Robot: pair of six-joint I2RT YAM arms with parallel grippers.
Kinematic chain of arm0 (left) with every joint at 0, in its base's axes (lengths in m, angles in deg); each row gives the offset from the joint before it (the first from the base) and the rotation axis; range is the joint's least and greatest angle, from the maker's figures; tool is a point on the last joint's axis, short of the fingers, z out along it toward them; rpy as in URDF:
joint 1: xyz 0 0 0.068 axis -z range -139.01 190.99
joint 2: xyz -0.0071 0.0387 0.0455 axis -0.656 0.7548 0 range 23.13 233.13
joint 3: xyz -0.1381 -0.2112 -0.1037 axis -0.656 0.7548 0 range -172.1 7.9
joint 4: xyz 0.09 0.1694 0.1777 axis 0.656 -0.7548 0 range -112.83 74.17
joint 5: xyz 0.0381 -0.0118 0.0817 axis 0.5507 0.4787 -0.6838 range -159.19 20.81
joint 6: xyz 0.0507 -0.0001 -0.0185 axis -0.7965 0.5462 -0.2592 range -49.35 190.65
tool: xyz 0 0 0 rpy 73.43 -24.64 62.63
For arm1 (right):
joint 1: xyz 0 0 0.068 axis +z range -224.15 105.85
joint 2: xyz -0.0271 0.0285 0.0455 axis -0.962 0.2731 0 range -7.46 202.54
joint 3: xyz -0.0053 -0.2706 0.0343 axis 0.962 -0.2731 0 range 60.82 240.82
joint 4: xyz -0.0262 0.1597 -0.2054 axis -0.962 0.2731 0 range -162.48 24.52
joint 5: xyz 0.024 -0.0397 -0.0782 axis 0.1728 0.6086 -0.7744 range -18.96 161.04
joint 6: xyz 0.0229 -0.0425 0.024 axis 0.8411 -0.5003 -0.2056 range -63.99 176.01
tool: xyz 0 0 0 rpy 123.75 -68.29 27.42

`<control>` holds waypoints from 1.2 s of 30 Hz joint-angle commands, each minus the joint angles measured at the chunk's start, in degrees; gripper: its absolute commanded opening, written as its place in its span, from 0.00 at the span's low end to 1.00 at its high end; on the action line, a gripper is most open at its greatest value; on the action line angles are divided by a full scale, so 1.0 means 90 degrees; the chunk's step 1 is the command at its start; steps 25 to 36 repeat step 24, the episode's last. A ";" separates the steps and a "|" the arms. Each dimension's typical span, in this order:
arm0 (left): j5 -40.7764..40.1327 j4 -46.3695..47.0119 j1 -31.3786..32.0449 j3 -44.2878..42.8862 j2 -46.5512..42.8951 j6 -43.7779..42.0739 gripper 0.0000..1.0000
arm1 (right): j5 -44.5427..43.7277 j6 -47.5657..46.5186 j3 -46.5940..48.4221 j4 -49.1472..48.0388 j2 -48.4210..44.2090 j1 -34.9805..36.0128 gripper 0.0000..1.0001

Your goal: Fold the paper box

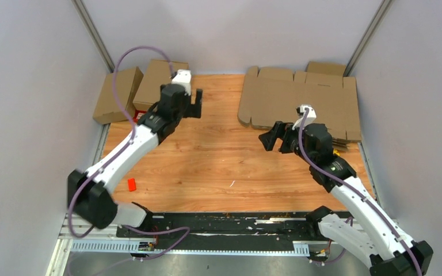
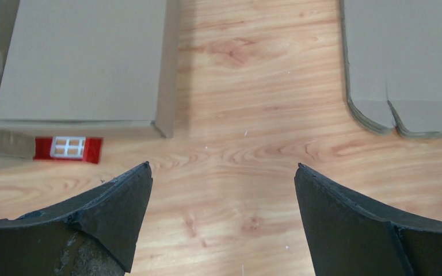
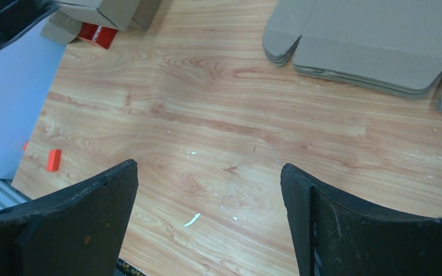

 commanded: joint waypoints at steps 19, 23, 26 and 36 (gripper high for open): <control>-0.0337 0.3197 -0.0118 0.6589 -0.5474 0.0677 1.00 | -0.3492 -0.0339 -0.1690 -0.2102 0.0879 -0.0066 0.95; -0.0089 0.3339 -0.0115 0.6721 -0.5492 0.0722 1.00 | -0.3543 -0.0318 -0.1802 -0.2291 0.1021 -0.0069 0.94; -0.0065 0.3417 -0.0121 0.6768 -0.5483 0.0731 1.00 | -0.3482 -0.0332 -0.1801 -0.2404 0.1008 -0.0072 0.95; -0.0065 0.3417 -0.0121 0.6768 -0.5483 0.0731 1.00 | -0.3482 -0.0332 -0.1801 -0.2404 0.1008 -0.0072 0.95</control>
